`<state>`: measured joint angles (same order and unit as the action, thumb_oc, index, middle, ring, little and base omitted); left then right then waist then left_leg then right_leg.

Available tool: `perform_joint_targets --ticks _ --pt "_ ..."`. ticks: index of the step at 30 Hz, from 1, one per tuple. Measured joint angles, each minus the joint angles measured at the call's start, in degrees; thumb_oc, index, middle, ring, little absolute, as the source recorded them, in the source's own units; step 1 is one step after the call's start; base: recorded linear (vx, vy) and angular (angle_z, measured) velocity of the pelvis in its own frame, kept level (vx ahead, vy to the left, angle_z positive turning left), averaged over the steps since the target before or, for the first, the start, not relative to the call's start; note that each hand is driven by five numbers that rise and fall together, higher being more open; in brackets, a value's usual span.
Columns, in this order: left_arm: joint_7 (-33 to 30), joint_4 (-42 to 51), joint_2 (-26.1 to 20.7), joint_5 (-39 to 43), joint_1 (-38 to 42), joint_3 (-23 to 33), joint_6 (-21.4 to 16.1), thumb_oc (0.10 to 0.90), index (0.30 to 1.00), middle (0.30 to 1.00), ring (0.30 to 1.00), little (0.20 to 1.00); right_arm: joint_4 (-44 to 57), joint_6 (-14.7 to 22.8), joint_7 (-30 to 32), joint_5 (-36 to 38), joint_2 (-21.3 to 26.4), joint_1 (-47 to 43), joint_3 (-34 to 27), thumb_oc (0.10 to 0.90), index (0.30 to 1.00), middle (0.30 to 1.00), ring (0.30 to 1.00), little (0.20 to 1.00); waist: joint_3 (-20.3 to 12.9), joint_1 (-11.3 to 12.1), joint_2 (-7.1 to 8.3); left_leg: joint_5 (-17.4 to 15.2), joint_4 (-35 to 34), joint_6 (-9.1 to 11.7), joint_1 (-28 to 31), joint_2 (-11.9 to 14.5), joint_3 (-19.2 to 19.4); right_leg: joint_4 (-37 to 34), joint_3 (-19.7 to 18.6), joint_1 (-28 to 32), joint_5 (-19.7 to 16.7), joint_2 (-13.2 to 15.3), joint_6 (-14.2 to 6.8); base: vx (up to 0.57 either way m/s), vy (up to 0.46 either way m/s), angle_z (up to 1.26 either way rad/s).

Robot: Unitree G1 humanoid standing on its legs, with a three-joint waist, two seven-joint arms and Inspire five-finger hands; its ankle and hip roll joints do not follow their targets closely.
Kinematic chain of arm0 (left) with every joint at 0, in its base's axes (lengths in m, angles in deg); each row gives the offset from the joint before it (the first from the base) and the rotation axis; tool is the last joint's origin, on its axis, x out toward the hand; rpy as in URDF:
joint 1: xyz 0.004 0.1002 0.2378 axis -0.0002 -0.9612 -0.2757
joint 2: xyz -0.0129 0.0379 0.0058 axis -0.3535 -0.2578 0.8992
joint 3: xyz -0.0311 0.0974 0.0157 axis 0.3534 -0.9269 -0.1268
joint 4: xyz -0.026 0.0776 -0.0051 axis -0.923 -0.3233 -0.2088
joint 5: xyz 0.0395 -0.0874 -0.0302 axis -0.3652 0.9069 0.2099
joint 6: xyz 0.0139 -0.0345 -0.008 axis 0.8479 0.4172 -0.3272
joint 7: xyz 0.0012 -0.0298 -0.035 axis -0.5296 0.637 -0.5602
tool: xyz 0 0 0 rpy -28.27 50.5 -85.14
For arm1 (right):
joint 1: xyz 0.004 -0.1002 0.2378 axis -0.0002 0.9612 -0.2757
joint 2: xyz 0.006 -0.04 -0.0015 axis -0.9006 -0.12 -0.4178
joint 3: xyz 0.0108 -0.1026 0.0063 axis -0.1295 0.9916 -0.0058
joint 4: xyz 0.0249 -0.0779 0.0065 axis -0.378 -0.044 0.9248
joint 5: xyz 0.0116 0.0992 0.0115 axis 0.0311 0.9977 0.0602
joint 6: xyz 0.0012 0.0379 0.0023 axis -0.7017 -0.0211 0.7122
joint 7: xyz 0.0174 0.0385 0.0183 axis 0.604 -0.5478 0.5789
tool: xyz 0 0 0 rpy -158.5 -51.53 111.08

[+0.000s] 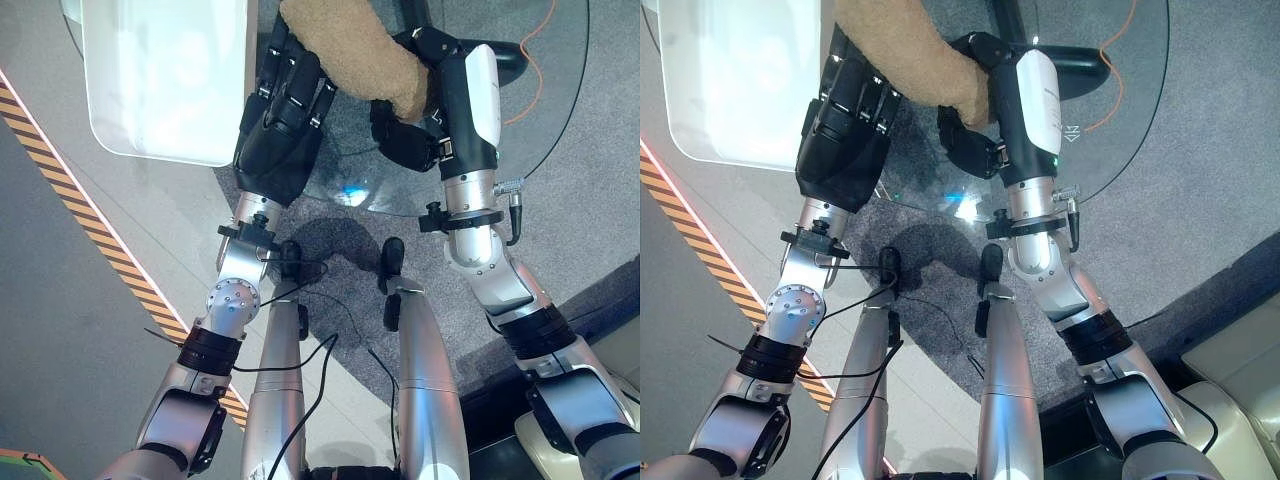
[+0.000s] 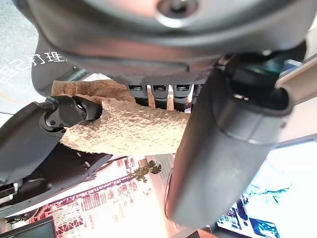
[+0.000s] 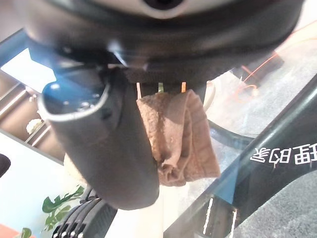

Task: Wipe the table with a cloth and put it in the basket.

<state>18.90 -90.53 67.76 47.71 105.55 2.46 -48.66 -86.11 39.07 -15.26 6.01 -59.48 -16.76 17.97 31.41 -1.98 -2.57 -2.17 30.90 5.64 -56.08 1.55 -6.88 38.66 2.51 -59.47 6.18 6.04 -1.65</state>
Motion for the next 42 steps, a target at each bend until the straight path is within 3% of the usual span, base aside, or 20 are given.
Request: perform_joint_targets --ticks 24,42 --pt "-1.4 0.0 1.4 -1.7 0.0 0.3 -0.6 0.8 0.9 0.9 0.9 0.9 0.0 3.2 8.3 -2.2 -2.0 0.1 -2.6 0.1 0.3 0.3 0.3 0.2 0.0 -0.1 0.0 0.0 -0.1 0.0 0.0 0.0 0.0 -0.1 0.0 0.0 0.0 0.0 0.0 0.0 0.0 0.0" --pt "-1.8 0.0 2.1 -1.7 0.0 0.5 -1.1 0.8 0.9 0.9 0.9 0.9 0.0 3.4 5.5 -2.2 -2.2 0.2 -2.4 0.1 0.3 0.3 0.3 0.2 0.0 -0.1 0.0 0.0 -0.2 0.0 0.1 0.0 0.0 -0.2 0.0 0.0 0.0 0.0 0.0 0.0 0.0 0.0"
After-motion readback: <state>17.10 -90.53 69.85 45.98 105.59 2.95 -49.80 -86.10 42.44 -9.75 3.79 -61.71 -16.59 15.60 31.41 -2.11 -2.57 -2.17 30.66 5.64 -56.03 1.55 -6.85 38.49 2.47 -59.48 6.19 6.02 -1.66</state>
